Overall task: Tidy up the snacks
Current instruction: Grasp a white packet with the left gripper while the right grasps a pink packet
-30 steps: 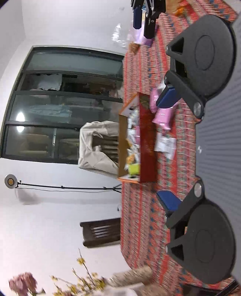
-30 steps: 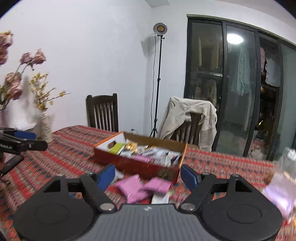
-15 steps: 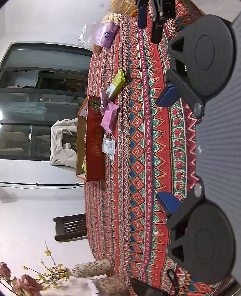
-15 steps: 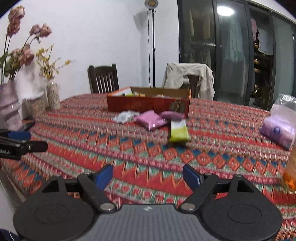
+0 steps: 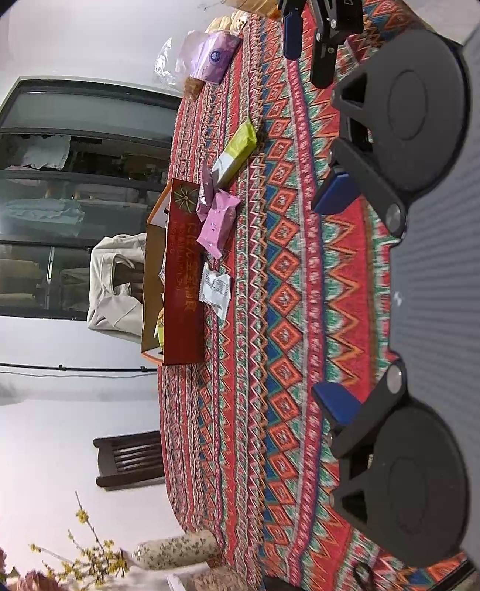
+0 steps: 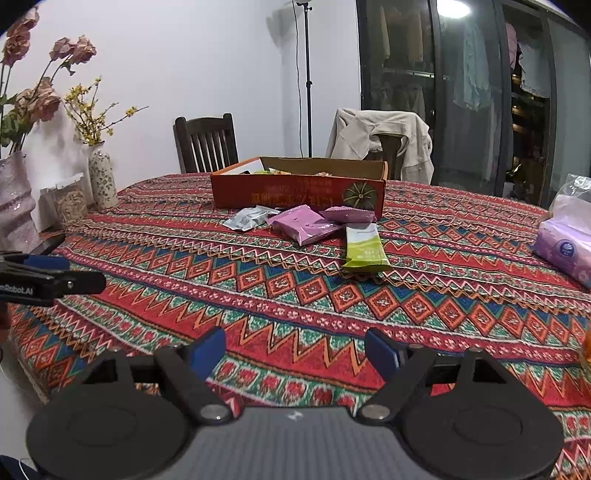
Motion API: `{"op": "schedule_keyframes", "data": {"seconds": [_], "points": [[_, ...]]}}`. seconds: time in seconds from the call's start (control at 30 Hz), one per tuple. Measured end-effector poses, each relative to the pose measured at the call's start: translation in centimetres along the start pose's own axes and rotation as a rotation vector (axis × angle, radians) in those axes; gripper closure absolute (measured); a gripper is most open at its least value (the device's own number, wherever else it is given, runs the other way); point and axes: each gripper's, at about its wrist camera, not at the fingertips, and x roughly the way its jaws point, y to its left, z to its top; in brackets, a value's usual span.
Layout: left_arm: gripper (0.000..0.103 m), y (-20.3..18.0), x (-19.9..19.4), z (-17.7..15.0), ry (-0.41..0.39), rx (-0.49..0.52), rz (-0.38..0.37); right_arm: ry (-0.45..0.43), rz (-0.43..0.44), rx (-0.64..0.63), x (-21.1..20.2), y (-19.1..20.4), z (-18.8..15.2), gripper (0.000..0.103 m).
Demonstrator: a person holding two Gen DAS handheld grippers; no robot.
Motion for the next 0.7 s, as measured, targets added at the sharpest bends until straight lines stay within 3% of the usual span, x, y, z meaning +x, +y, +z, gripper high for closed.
{"op": "schedule_keyframes", "data": {"seconds": [0.23, 0.4, 0.57, 0.7], "points": [[0.005, 0.7, 5.5, 4.1, 0.009, 0.034, -0.067, 0.011, 0.033, -0.051, 4.9, -0.5, 4.0, 0.021], [0.005, 0.6, 11.5, 7.1, 0.021, 0.128, -0.097, 0.031, 0.073, -0.090, 10.2, -0.8, 7.6, 0.021], [0.015, 0.8, 18.1, 9.5, 0.050, 0.197, -0.140, 0.071, 0.125, -0.119, 16.1, -0.8, 11.5, 0.021], [0.016, 1.1, 22.3, 10.6, 0.089, 0.212, -0.185, 0.101, 0.143, -0.172, 20.3, -0.4, 13.9, 0.021]]}}
